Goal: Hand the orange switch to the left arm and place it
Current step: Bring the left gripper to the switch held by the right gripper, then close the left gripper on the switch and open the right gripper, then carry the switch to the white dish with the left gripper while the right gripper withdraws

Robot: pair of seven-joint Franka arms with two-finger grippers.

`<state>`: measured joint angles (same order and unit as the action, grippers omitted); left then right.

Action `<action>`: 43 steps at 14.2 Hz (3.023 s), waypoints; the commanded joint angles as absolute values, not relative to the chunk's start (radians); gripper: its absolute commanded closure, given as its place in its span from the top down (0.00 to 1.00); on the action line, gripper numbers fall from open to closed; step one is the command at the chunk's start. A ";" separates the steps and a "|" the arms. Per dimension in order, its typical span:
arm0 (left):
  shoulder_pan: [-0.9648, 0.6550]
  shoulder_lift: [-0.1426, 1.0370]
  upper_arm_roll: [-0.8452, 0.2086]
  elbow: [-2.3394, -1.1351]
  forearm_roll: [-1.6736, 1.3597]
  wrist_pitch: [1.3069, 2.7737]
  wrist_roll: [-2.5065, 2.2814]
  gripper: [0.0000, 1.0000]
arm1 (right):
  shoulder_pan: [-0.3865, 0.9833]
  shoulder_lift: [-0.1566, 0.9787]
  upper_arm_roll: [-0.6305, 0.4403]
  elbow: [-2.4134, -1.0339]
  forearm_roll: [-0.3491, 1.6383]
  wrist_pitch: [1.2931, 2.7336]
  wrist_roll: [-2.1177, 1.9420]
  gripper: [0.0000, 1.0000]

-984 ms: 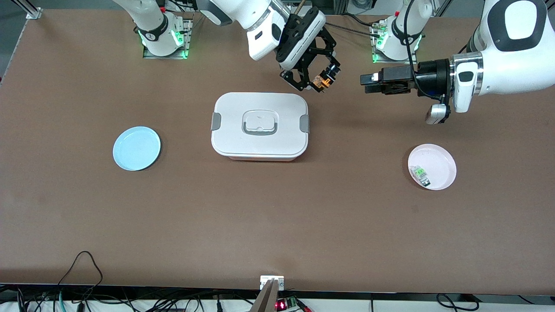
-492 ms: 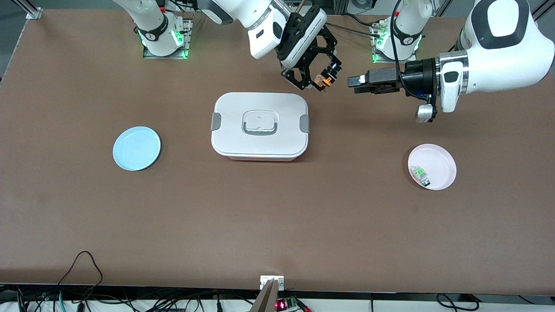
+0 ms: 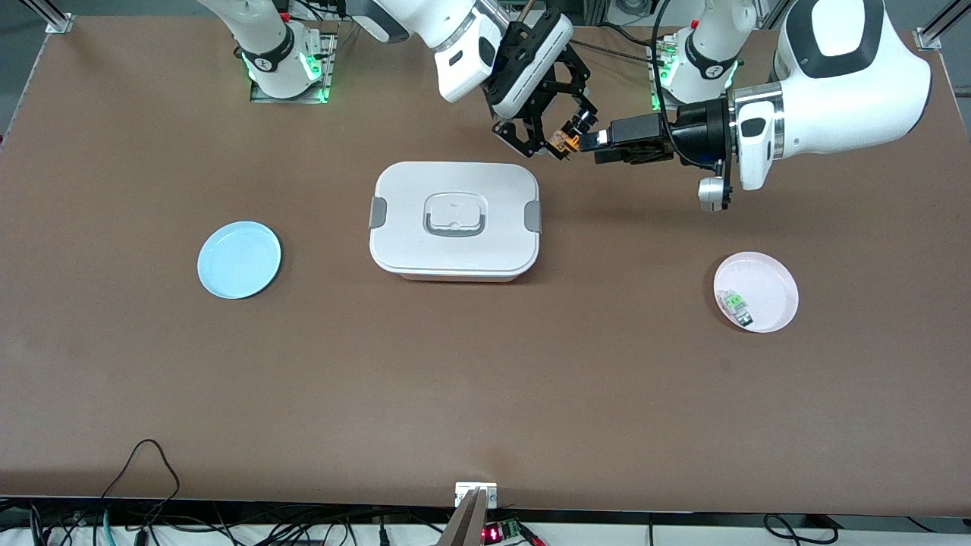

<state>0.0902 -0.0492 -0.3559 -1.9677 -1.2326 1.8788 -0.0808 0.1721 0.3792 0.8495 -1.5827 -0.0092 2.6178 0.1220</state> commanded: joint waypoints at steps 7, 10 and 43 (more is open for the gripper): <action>0.094 -0.063 -0.422 -1.867 -0.940 1.816 -0.106 0.83 | 0.183 0.403 0.851 -1.557 -0.023 2.625 0.113 0.00; 0.094 -0.069 -0.443 -1.864 -0.933 1.816 -0.146 0.83 | 0.183 0.403 0.851 -1.557 -0.023 2.626 0.114 0.00; 0.140 -0.051 -0.232 -1.862 -0.495 1.680 0.009 0.00 | 0.167 0.419 0.793 -1.574 -0.011 2.599 0.123 1.00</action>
